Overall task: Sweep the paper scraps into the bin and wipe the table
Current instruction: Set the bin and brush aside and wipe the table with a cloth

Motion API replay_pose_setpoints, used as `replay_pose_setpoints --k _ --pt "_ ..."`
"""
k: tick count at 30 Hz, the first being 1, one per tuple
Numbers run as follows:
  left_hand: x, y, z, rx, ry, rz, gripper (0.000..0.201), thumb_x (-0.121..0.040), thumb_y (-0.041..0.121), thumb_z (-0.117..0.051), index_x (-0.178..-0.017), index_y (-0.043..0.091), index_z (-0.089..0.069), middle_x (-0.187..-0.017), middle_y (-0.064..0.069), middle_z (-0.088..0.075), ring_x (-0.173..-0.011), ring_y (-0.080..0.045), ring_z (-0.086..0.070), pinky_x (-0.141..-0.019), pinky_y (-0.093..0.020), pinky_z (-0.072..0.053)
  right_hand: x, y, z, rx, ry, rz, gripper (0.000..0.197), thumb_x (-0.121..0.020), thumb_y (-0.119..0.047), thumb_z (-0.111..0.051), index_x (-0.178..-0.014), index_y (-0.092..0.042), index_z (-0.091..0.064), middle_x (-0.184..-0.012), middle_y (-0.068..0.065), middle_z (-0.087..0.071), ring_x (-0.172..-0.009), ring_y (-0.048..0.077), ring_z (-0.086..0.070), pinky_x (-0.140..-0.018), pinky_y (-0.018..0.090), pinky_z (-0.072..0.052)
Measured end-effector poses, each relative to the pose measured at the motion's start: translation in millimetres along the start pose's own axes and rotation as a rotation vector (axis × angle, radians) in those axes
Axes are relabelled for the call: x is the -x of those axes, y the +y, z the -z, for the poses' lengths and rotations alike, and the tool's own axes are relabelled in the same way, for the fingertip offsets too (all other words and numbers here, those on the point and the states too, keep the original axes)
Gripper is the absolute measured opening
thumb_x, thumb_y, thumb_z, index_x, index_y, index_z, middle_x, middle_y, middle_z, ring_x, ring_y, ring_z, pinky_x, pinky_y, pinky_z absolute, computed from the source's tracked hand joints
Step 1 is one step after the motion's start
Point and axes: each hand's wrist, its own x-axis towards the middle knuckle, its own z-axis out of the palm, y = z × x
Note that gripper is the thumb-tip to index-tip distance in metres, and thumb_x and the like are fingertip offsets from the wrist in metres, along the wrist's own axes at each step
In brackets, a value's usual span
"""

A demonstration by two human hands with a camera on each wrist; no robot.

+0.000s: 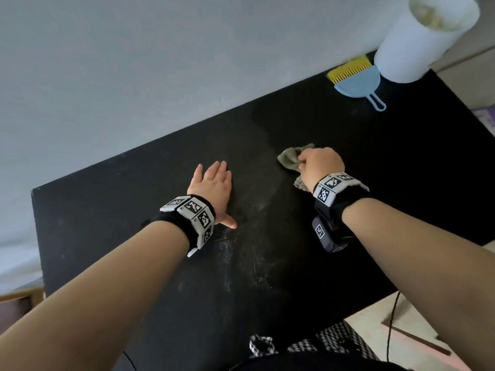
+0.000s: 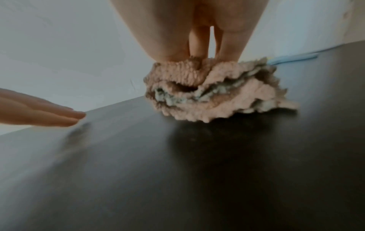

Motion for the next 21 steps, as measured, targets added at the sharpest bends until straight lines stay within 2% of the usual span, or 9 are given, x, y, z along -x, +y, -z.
replay_pose_setpoints --k 2,6,8,10,13,16,19,21 --pt "-7 -4 4 -0.002 0.014 -0.007 0.129 -0.065 0.078 -0.06 -0.151 0.006 0.004 -0.158 -0.011 0.011 -0.146 -0.026 0.011 -0.117 -0.049 0.002 6 -17 -2 0.024 -0.013 0.061 0.031 -0.094 -0.026 -0.048 -0.121 -0.018 -0.06 -0.121 0.01 -0.059 -0.113 0.028 -0.056 -0.093 0.032 -0.045" --pt "-21 -17 14 0.003 0.017 -0.01 0.135 -0.061 0.078 -0.063 -0.151 0.006 0.006 -0.158 -0.01 0.012 -0.146 -0.025 0.011 -0.118 -0.048 0.001 61 -62 -32 0.011 -0.057 0.34 0.03 -0.091 -0.023 -0.05 -0.118 -0.017 -0.061 -0.118 0.011 -0.056 -0.111 0.03 -0.054 -0.092 0.033 -0.045" --pt "-28 -24 16 -0.011 -0.006 -0.014 0.138 -0.058 0.077 -0.066 -0.151 0.007 0.008 -0.158 -0.01 0.013 -0.146 -0.025 0.011 -0.118 -0.049 0.0 73 -67 -40 -0.009 -0.059 0.445 0.028 -0.091 -0.024 -0.051 -0.115 -0.017 -0.063 -0.114 0.008 -0.057 -0.109 0.028 -0.055 -0.092 0.036 -0.049" --pt "-33 -28 14 -0.025 -0.019 -0.021 0.141 -0.056 0.077 -0.069 -0.151 0.007 0.009 -0.158 -0.01 0.013 -0.146 -0.025 0.01 -0.118 -0.048 0.0 68 -62 -31 -0.095 -0.063 0.475 0.026 -0.092 -0.025 -0.05 -0.111 -0.021 -0.067 -0.11 0.005 -0.062 -0.105 0.024 -0.057 -0.089 0.038 -0.049" --pt "-37 -29 12 -0.047 0.004 -0.029 0.144 -0.052 0.076 -0.071 -0.151 0.006 0.007 -0.159 -0.011 0.01 -0.146 -0.024 0.005 -0.118 -0.046 -0.001 40 -53 -9 -0.131 0.006 0.429 0.027 -0.093 -0.026 -0.049 -0.114 -0.022 -0.066 -0.112 0.004 -0.065 -0.109 0.023 -0.056 -0.093 0.038 -0.046" --pt "-37 -29 10 -0.037 0.014 -0.029 0.144 -0.052 0.075 -0.072 -0.151 0.006 0.007 -0.159 -0.011 0.009 -0.147 -0.024 0.004 -0.118 -0.046 0.0 -6 -45 8 -0.126 0.106 0.219 0.028 -0.094 -0.024 -0.049 -0.118 -0.021 -0.062 -0.116 0.005 -0.064 -0.112 0.025 -0.055 -0.095 0.04 -0.046" --pt "-39 -30 9 -0.04 0.022 -0.027 0.144 -0.052 0.074 -0.073 -0.151 0.006 0.007 -0.159 -0.01 0.008 -0.146 -0.023 0.006 -0.117 -0.047 0.001 -35 -43 13 -0.115 0.147 0.073 0.028 -0.094 -0.023 -0.049 -0.12 -0.018 -0.06 -0.116 0.008 -0.063 -0.112 0.028 -0.055 -0.09 0.039 -0.047" --pt "-39 -31 9 -0.033 0.027 -0.03 0.144 -0.052 0.075 -0.072 -0.151 0.006 0.007 -0.159 -0.01 0.009 -0.146 -0.022 0.008 -0.117 -0.048 0.001 -33 -54 9 -0.074 0.156 0.075 0.027 -0.093 -0.022 -0.05 -0.117 -0.015 -0.061 -0.113 0.011 -0.063 -0.109 0.029 -0.053 -0.087 0.038 -0.046"
